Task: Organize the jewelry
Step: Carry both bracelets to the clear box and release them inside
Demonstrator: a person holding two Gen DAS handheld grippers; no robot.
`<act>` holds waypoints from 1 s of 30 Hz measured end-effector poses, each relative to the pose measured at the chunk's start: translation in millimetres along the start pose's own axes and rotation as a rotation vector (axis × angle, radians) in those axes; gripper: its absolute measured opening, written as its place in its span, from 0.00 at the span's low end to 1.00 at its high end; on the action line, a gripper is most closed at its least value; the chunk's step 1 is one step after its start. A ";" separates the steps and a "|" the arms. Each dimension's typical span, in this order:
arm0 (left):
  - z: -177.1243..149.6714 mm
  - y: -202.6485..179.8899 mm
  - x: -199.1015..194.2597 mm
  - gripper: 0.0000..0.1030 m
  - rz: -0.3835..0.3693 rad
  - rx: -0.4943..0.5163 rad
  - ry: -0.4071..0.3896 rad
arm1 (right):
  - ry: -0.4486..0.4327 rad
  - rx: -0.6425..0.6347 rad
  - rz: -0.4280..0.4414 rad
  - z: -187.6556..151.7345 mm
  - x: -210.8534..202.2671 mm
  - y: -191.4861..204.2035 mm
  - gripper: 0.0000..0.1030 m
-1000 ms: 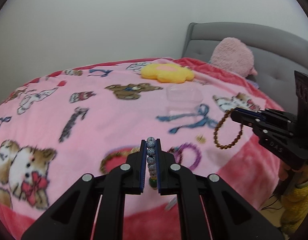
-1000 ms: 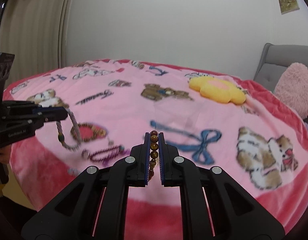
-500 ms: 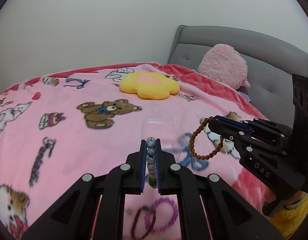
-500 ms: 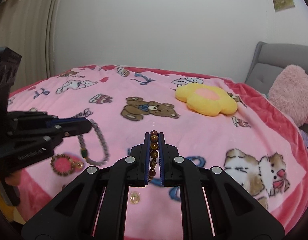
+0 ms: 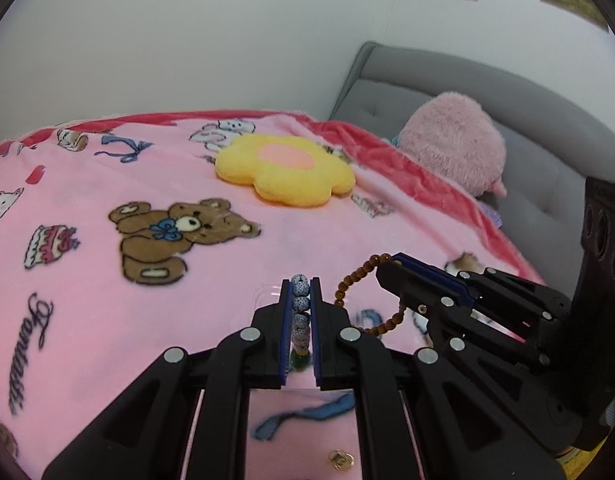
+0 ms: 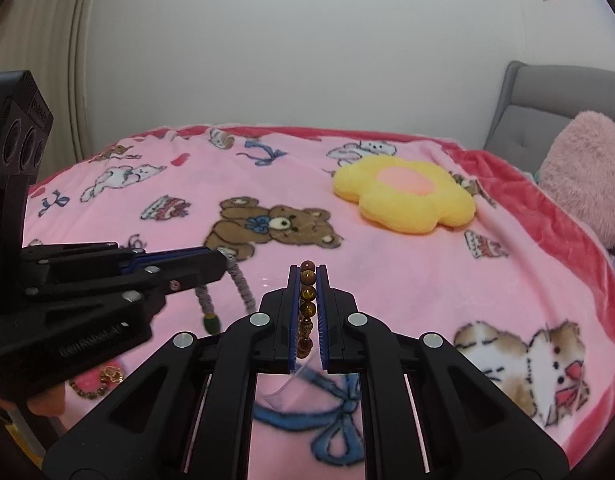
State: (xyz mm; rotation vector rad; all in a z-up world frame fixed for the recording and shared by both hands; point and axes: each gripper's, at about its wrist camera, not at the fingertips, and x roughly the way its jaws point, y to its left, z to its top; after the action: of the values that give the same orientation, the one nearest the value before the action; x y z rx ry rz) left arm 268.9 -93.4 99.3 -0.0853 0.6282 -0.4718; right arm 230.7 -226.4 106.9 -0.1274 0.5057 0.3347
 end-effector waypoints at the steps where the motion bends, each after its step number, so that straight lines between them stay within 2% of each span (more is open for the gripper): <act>1: -2.5 0.1 5.4 0.08 0.000 0.001 0.010 | 0.009 0.000 0.004 -2.3 3.3 -0.4 0.07; 19: -25.0 18.3 45.2 0.08 0.027 -0.003 0.150 | 0.134 -0.044 0.026 -35.7 34.0 1.6 0.07; 26: -27.5 15.4 46.4 0.08 0.042 0.025 0.149 | 0.135 -0.035 0.037 -39.7 36.7 -0.5 0.08; 30: -26.3 15.0 43.7 0.08 0.036 0.001 0.146 | 0.140 -0.043 0.033 -40.5 34.8 1.0 0.10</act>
State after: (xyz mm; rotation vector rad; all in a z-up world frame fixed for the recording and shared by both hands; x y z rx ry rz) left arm 290.4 -98.0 50.9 -0.0385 0.7713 -0.4458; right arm 240.6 -223.8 54.5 -0.1852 0.6402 0.3705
